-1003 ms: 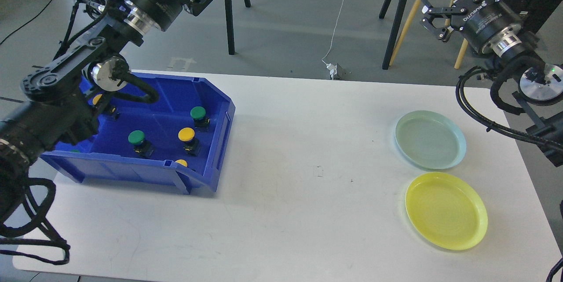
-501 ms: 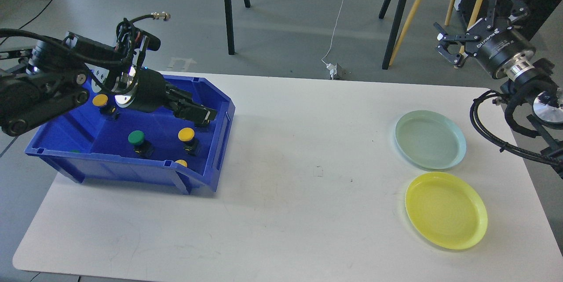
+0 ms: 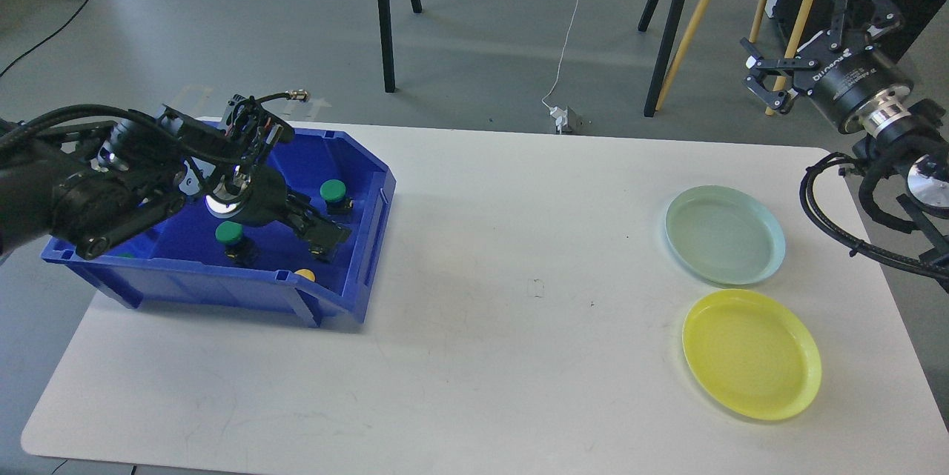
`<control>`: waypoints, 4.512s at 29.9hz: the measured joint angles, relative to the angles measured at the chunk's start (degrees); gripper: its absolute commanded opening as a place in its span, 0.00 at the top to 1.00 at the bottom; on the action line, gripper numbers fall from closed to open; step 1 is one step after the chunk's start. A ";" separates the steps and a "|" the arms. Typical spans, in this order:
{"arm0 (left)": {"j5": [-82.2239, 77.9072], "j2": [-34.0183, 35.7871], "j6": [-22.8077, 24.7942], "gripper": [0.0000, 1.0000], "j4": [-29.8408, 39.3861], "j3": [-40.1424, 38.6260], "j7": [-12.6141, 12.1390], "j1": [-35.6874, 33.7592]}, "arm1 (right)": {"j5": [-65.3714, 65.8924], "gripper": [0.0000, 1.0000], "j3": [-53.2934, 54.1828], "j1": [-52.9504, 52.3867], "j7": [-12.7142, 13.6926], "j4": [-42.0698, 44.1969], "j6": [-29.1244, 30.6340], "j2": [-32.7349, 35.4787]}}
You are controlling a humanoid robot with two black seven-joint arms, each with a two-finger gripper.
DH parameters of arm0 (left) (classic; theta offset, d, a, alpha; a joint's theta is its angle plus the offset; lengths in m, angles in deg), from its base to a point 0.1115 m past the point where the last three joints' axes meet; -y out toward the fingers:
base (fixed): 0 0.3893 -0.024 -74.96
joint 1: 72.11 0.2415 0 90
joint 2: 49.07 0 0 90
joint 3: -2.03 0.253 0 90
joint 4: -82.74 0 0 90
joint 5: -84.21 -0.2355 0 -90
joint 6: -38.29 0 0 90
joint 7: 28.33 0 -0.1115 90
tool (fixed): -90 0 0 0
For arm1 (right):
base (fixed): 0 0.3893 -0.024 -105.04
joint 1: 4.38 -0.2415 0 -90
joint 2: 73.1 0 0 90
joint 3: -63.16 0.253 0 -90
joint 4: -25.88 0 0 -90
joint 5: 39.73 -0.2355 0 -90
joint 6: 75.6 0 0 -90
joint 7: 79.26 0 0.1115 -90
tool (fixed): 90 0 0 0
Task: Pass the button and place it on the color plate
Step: 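Lower the left gripper into the bin and grasp the yellow-topped button, then lift the button out of the bin toward the right gripper, then close the right gripper on the button held by the left gripper, then carry the button with the right gripper down to the yellow plate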
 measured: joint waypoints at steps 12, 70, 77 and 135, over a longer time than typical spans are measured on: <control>0.09 -1.83 0.00 0.09 -4.10 0.18 0.00 2.97 | 0.00 0.00 -0.03 0.08 0.02 -0.05 0.00 0.19; 47.04 -20.84 0.01 0.83 -5.14 -32.71 -0.01 3.87 | 21.66 0.01 0.23 9.58 -2.91 -24.82 0.00 8.94; 47.92 -21.76 0.00 0.83 -5.76 -33.50 0.00 3.89 | 24.64 0.01 -0.29 9.76 -3.96 -26.64 0.00 0.88; 57.07 -17.86 0.00 0.02 -7.13 -33.84 0.00 6.01 | 20.53 1.00 17.33 34.52 -5.48 -35.46 -12.09 -3.77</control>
